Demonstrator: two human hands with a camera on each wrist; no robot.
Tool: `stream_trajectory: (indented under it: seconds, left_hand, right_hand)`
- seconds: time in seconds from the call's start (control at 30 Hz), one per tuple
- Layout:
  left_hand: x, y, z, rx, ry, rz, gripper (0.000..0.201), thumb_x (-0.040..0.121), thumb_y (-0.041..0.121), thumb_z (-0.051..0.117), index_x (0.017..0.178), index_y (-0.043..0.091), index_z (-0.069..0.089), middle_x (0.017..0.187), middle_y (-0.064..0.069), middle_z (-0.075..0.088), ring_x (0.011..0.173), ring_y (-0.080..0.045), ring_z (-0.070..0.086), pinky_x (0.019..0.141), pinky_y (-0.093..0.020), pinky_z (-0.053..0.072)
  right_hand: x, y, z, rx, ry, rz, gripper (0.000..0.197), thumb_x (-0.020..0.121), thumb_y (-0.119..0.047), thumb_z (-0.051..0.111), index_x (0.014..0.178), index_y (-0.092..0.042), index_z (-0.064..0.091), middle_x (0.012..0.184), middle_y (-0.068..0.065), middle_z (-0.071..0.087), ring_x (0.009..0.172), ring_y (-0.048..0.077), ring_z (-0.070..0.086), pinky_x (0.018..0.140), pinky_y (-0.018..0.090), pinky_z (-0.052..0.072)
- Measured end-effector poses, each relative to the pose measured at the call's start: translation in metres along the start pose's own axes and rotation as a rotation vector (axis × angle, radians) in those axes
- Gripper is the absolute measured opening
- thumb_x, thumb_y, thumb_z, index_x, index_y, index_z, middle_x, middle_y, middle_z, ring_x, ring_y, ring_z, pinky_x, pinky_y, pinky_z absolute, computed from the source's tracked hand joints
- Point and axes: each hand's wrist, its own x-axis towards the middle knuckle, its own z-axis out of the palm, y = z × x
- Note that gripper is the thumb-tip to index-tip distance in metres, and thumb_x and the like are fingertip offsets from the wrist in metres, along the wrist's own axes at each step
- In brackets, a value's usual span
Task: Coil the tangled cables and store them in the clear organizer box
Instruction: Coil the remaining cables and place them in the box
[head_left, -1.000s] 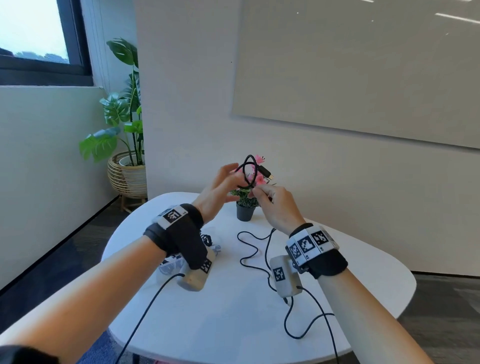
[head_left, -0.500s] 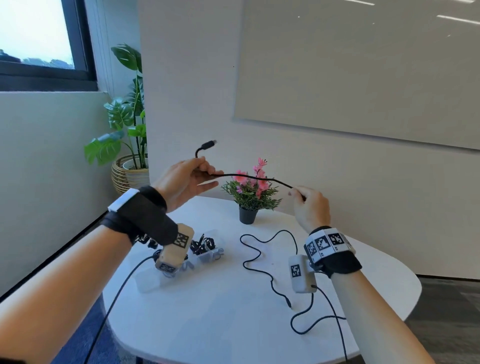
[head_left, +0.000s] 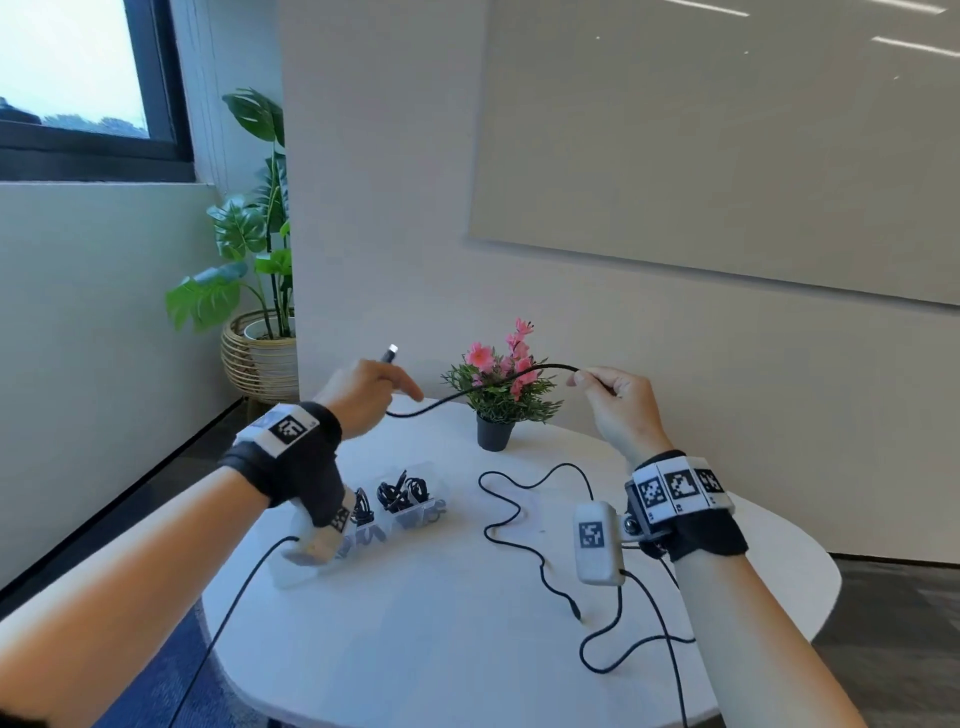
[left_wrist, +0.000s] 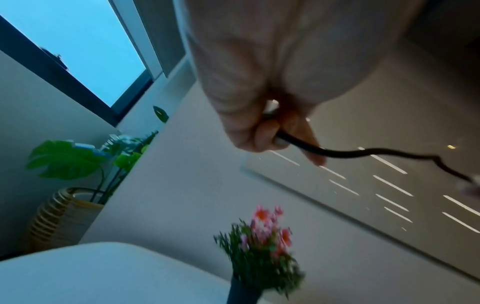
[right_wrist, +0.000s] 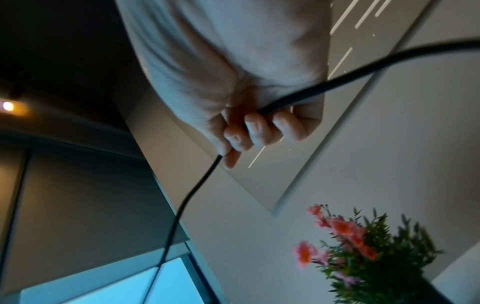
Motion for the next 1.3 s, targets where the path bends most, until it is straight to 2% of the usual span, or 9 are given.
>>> stream_trajectory:
  seconds: [0.07,0.2,0.33,0.47,0.6,0.83,1.0,1.17,1.3]
  left_hand:
    - [-0.007,-0.003,0.006,0.059,-0.212,0.013,0.034,0.097,0.034,0.041,0.085,0.025,0.071,0.124,-0.014,0.057,0.092,-0.023,0.059,0.082,-0.032,0.044]
    - [-0.005,-0.009,0.015,0.385,-0.294,0.126,0.031,0.085,0.054,0.053,0.065,0.033,0.065,0.09,-0.002,0.05,0.082,-0.018,0.05,0.066,-0.027,0.034]
    - [-0.002,-0.018,0.017,0.233,-0.104,0.277,0.03,0.091,0.038,0.054,0.061,0.039,0.056,0.145,-0.009,0.027,0.139,-0.026,0.018,0.11,-0.041,0.024]
    - [0.002,-0.017,0.01,0.17,-0.008,0.521,0.03,0.094,0.033,0.047,0.066,0.034,0.056,0.154,0.003,0.02,0.145,-0.013,-0.001,0.117,-0.048,0.002]
    - [-0.003,0.001,0.015,-0.592,-0.042,0.334,0.037,0.1,0.034,0.03,0.101,0.02,0.065,0.119,0.008,0.056,0.128,-0.012,0.044,0.113,-0.038,0.027]
    - [-0.001,0.036,0.018,-1.482,0.042,0.093,0.039,0.101,0.041,0.02,0.073,0.02,0.038,0.082,0.002,0.07,0.1,-0.026,0.068,0.083,-0.048,0.045]
    - [0.0,0.036,0.012,-1.482,0.086,0.053,0.036,0.1,0.04,0.027,0.076,0.018,0.041,0.064,0.003,0.052,0.059,-0.015,0.06,0.087,-0.059,0.046]
    - [-0.007,0.037,0.019,-1.335,-0.006,0.103,0.032,0.1,0.034,0.033,0.077,0.014,0.045,0.077,-0.003,0.059,0.061,-0.018,0.062,0.078,-0.044,0.044]
    - [-0.013,0.039,0.018,-1.221,-0.062,0.152,0.025,0.097,0.026,0.044,0.076,0.015,0.049,0.084,-0.003,0.06,0.067,-0.016,0.056,0.08,-0.041,0.046]
  right_hand:
    - [0.003,-0.005,-0.001,0.057,-0.005,0.003,0.017,0.093,-0.014,0.056,0.091,-0.009,0.072,0.083,-0.01,0.065,0.072,-0.014,0.053,0.056,-0.006,0.034]
    - [0.007,-0.007,0.001,0.079,0.016,0.011,0.018,0.092,-0.012,0.056,0.095,-0.003,0.072,0.077,-0.011,0.065,0.069,-0.01,0.052,0.056,-0.003,0.036]
    - [0.009,0.004,-0.002,0.08,0.061,0.094,0.018,0.094,-0.015,0.054,0.089,-0.011,0.071,0.032,-0.022,0.043,0.036,-0.005,0.04,0.047,0.01,0.03]
    - [0.007,0.014,-0.006,0.056,0.054,0.18,0.02,0.094,-0.016,0.054,0.084,-0.012,0.071,0.031,-0.023,0.042,0.043,-0.003,0.037,0.05,0.013,0.027]
    - [-0.01,0.011,0.006,0.012,-0.131,0.17,0.02,0.095,-0.018,0.053,0.088,-0.01,0.07,0.043,-0.021,0.049,0.047,-0.005,0.041,0.049,0.011,0.031]
    - [-0.046,0.014,0.048,0.067,-0.483,0.104,0.025,0.095,-0.021,0.052,0.076,-0.018,0.068,0.053,-0.005,0.039,0.054,0.016,0.031,0.053,0.026,0.026]
    - [-0.059,0.007,0.062,0.073,-0.529,0.063,0.018,0.095,-0.017,0.052,0.09,-0.014,0.07,0.062,-0.002,0.057,0.052,0.011,0.045,0.053,0.021,0.036]
    - [-0.065,-0.029,0.073,0.346,-0.679,0.214,0.029,0.096,-0.021,0.05,0.124,-0.015,0.046,0.099,0.007,0.067,0.063,0.019,0.06,0.057,0.025,0.048]
    - [-0.062,-0.047,0.09,0.435,-0.544,0.122,0.024,0.098,-0.014,0.047,0.119,-0.004,0.053,0.08,0.004,0.06,0.05,0.012,0.046,0.047,0.019,0.037]
